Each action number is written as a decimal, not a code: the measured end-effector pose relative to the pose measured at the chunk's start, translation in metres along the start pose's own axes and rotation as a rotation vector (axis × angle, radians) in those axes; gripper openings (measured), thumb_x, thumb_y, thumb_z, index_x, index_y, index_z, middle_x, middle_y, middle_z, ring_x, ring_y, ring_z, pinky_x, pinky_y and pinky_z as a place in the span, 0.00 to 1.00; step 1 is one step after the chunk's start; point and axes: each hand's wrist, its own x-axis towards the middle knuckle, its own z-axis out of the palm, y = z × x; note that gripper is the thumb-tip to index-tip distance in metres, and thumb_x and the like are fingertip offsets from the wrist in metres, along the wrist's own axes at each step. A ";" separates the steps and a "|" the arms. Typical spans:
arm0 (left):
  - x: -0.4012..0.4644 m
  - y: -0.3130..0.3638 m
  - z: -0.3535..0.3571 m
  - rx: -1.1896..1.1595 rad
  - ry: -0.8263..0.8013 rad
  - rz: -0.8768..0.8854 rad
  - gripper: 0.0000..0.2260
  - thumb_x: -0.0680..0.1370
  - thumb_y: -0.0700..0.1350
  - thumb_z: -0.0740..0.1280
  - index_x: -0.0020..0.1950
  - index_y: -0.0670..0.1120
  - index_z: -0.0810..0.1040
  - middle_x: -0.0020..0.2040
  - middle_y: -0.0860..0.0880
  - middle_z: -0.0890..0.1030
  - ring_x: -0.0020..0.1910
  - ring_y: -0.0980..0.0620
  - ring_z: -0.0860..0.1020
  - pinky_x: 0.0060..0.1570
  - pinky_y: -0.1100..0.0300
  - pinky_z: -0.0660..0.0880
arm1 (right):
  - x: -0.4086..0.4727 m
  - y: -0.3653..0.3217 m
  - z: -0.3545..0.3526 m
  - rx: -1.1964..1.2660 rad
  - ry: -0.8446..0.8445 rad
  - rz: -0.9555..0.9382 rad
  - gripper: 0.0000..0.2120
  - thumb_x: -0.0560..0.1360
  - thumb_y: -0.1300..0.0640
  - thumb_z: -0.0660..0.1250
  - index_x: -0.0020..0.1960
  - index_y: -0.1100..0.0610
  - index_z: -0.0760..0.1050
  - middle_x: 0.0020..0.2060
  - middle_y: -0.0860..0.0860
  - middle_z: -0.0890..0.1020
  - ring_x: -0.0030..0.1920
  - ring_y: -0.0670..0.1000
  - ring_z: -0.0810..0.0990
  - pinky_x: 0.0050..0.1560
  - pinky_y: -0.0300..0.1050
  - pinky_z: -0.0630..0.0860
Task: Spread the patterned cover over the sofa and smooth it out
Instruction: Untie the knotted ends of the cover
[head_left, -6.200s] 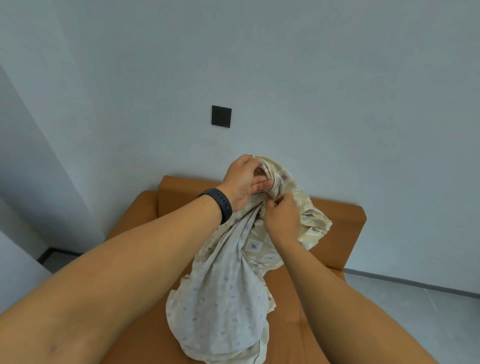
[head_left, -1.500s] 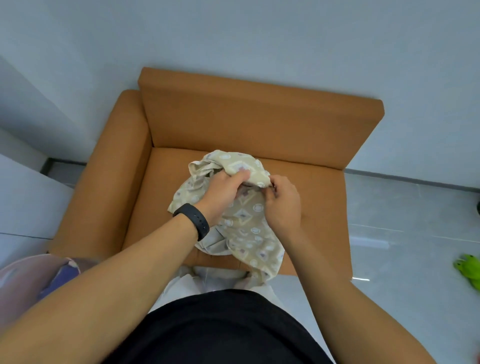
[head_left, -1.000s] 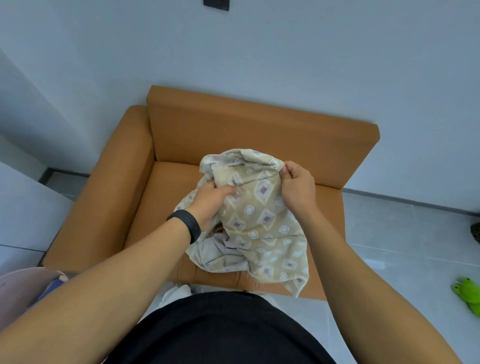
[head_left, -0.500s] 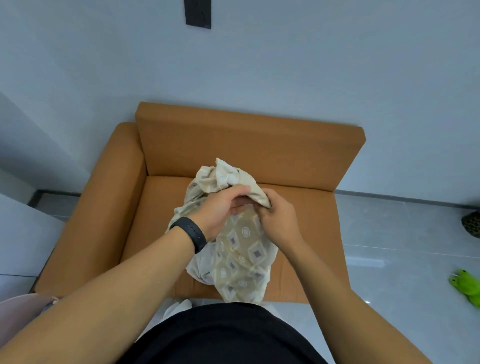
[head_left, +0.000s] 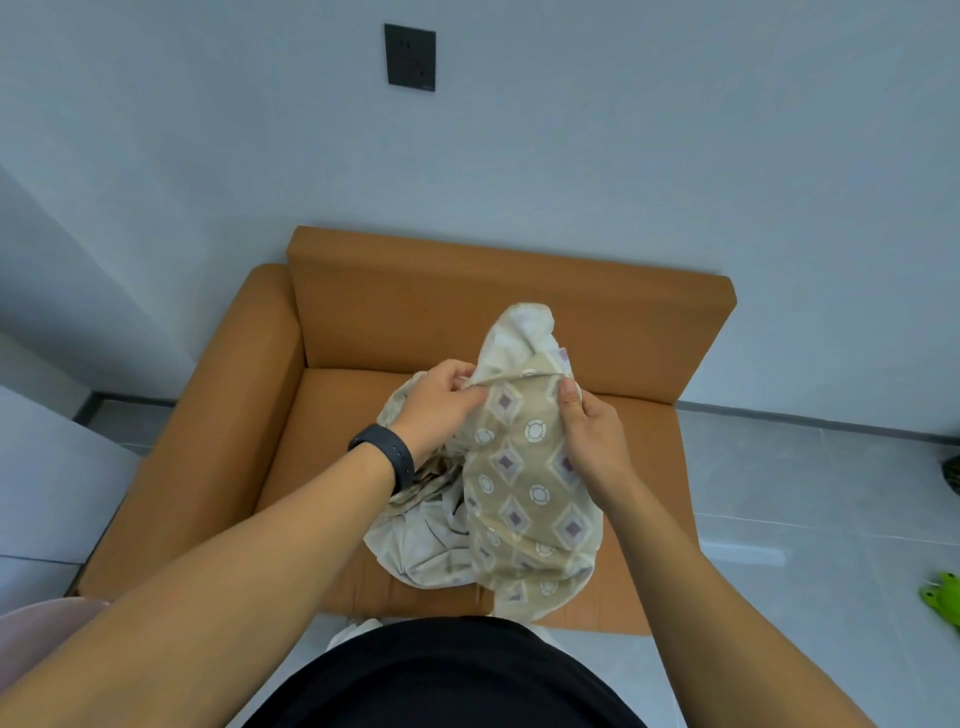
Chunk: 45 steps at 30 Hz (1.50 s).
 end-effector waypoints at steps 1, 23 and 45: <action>0.000 0.000 -0.001 0.026 0.021 -0.018 0.10 0.80 0.47 0.71 0.60 0.47 0.80 0.58 0.48 0.84 0.54 0.47 0.83 0.40 0.64 0.78 | 0.000 0.001 0.000 -0.006 0.024 -0.013 0.28 0.84 0.37 0.57 0.46 0.61 0.79 0.39 0.57 0.85 0.38 0.49 0.80 0.44 0.52 0.77; 0.003 -0.025 0.021 0.137 -0.045 0.104 0.28 0.78 0.37 0.69 0.75 0.56 0.71 0.73 0.53 0.72 0.72 0.52 0.72 0.70 0.49 0.73 | -0.008 0.002 -0.013 -0.011 -0.024 -0.109 0.11 0.85 0.60 0.60 0.49 0.53 0.79 0.37 0.49 0.81 0.37 0.47 0.76 0.38 0.47 0.75; 0.029 0.010 0.065 0.456 -0.123 0.259 0.19 0.86 0.53 0.59 0.41 0.42 0.72 0.38 0.41 0.75 0.37 0.42 0.72 0.41 0.49 0.66 | 0.015 -0.012 -0.107 -0.533 0.502 -0.322 0.10 0.78 0.58 0.64 0.55 0.48 0.80 0.53 0.46 0.80 0.49 0.48 0.79 0.54 0.49 0.77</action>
